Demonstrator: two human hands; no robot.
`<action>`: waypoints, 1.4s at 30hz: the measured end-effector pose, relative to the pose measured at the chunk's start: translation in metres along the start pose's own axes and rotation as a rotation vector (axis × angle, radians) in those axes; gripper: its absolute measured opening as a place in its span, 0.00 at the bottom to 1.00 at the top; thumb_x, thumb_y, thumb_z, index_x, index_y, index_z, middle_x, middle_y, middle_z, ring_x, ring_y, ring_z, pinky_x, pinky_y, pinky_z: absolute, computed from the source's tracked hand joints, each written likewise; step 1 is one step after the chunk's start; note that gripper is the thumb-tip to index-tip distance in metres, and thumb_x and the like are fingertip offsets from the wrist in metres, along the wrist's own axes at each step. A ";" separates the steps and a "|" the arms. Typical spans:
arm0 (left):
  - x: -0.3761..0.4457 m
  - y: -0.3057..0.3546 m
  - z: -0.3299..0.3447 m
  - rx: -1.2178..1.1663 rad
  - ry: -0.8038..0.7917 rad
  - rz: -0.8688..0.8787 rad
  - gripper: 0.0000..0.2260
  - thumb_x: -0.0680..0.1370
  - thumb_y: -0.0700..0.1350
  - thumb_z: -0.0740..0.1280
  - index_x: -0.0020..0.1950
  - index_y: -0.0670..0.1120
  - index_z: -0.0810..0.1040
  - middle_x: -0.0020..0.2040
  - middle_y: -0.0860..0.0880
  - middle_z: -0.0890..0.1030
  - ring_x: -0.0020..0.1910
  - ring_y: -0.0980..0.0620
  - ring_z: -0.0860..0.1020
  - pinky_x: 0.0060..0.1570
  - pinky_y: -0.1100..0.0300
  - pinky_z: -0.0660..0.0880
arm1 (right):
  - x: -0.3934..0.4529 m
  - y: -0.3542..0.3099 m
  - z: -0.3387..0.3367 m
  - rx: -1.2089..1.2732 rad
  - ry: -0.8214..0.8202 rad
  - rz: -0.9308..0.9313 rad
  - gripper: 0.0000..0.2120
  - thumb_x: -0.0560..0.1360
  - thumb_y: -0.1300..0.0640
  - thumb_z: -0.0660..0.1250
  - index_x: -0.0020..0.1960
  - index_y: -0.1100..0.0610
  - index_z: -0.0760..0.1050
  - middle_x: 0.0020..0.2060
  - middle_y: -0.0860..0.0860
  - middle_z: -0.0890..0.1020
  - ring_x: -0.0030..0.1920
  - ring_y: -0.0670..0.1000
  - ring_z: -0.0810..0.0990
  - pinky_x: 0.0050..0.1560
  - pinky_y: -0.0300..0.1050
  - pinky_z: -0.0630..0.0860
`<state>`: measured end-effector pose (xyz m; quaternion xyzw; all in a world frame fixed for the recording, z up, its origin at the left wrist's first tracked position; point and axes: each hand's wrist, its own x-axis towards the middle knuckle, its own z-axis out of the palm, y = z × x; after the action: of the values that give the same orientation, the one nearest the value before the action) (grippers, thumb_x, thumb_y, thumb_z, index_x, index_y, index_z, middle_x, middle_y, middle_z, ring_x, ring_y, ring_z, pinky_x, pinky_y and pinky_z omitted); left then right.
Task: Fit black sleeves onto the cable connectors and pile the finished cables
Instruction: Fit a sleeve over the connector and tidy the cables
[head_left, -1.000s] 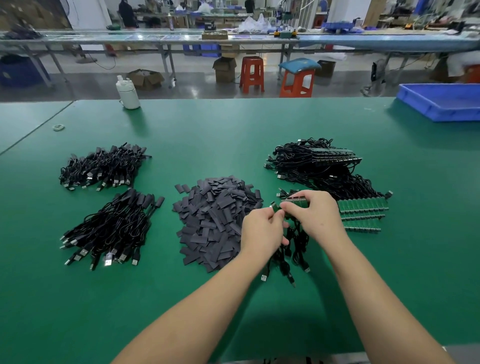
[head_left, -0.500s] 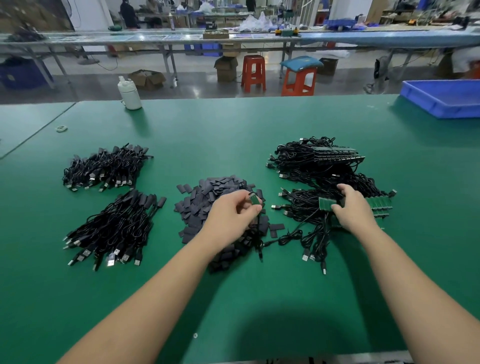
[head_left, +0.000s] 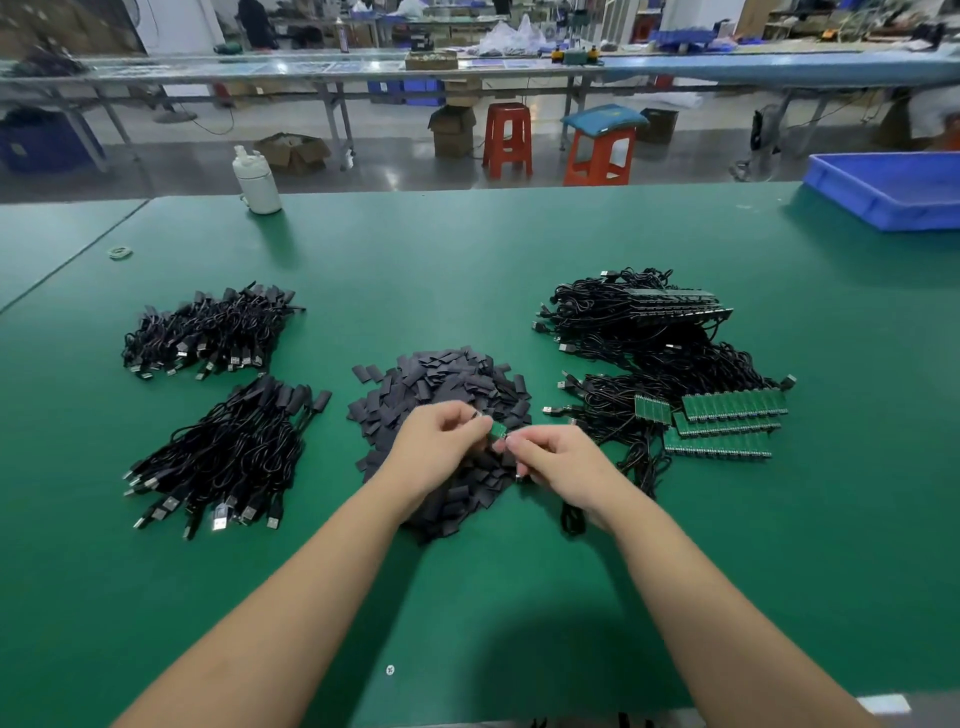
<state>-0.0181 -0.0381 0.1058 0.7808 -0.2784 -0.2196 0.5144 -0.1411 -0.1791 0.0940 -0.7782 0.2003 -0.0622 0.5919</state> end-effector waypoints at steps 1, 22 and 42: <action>-0.001 -0.008 -0.002 0.064 -0.009 -0.003 0.10 0.77 0.50 0.69 0.39 0.47 0.82 0.30 0.54 0.80 0.25 0.60 0.69 0.26 0.69 0.64 | 0.001 0.004 0.002 -0.020 0.009 0.032 0.10 0.81 0.49 0.66 0.48 0.48 0.85 0.32 0.46 0.81 0.31 0.47 0.68 0.31 0.39 0.63; -0.019 -0.080 -0.009 0.832 0.068 -0.054 0.09 0.75 0.59 0.68 0.42 0.56 0.74 0.43 0.56 0.72 0.44 0.52 0.76 0.42 0.58 0.75 | 0.015 0.034 0.027 -0.099 -0.123 0.212 0.06 0.79 0.57 0.66 0.48 0.53 0.82 0.40 0.49 0.87 0.26 0.45 0.66 0.28 0.37 0.66; -0.035 -0.083 -0.020 0.672 -0.186 0.196 0.19 0.80 0.49 0.65 0.71 0.47 0.74 0.51 0.51 0.74 0.54 0.51 0.75 0.54 0.64 0.68 | 0.010 0.068 0.032 0.108 -0.212 0.182 0.07 0.80 0.57 0.66 0.56 0.55 0.80 0.47 0.50 0.87 0.23 0.44 0.64 0.23 0.37 0.65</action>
<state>-0.0144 0.0249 0.0384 0.8525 -0.4542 -0.1355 0.2204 -0.1381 -0.1694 0.0187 -0.7262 0.2028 0.0636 0.6538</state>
